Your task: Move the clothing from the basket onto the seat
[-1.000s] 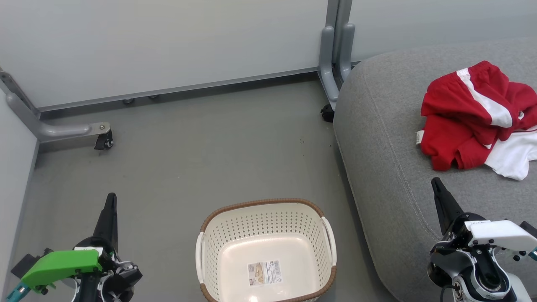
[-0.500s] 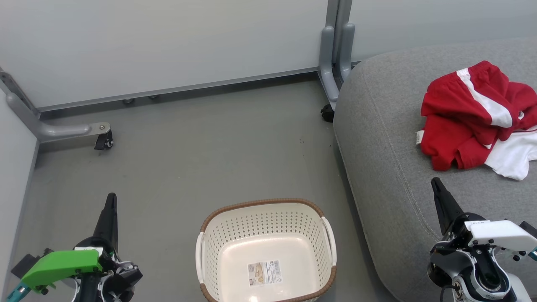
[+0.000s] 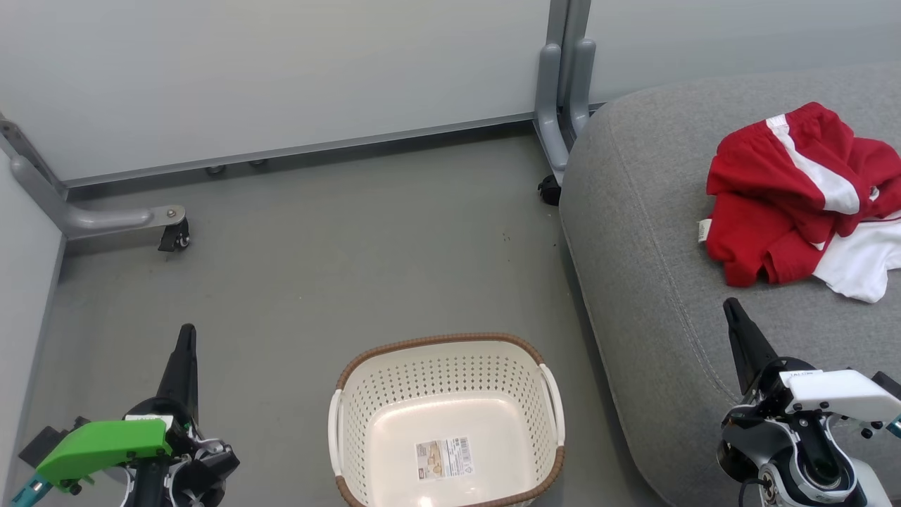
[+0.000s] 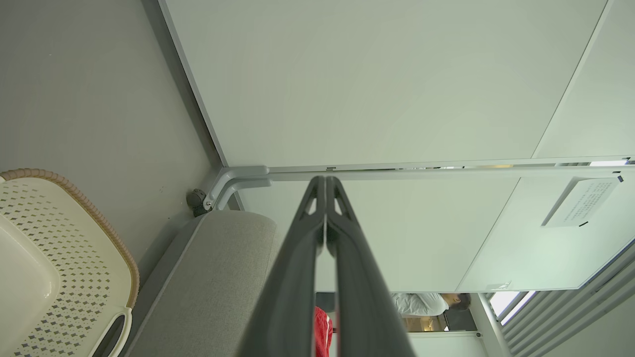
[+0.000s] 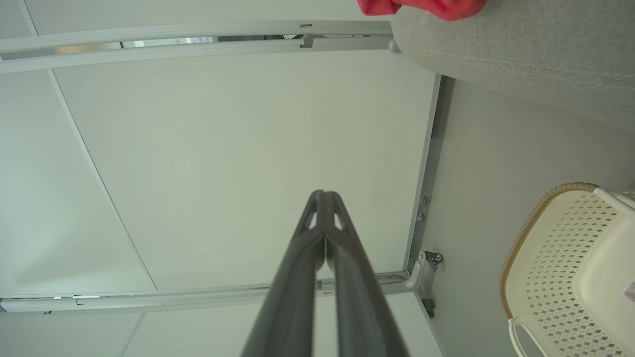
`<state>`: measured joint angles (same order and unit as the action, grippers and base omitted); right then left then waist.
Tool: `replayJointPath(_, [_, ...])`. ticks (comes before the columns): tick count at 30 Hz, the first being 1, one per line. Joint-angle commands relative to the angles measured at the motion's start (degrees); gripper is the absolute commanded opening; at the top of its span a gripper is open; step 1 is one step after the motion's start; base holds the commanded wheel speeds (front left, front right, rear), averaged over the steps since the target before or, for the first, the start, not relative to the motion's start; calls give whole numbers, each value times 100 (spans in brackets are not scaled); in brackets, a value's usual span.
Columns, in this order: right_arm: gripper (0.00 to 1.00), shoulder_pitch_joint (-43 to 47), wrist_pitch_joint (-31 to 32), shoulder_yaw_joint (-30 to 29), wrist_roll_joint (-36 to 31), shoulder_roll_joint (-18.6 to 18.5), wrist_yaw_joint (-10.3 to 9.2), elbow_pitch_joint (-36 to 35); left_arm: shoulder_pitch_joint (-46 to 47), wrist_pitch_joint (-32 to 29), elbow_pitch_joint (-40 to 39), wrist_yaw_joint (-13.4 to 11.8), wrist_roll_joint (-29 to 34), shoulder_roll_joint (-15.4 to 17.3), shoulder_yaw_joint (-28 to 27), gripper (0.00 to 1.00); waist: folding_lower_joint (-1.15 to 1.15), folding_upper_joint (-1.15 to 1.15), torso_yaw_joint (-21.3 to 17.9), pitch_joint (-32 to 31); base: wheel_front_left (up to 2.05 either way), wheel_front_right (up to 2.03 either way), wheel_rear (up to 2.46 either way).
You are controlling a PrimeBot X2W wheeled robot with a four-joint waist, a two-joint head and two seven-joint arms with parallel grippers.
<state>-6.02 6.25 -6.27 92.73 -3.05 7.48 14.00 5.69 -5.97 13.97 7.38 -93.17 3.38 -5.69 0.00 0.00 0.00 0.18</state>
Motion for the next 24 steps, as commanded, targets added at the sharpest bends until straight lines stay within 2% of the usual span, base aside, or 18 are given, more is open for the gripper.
replayJointPath(1, [0, -32, 26, -10, -16, -7, 2, 10, 93, -15, 12, 20, 32, 10, -31, 0, 0, 0, 0, 0, 0, 0, 0])
replayJointPath(24, [0, -34, 25, -19, -26, 2, 2, 10, 96, -39, 13, 20, 49, -4, -53, 0, 0, 0, 0, 0, 0, 0, 0])
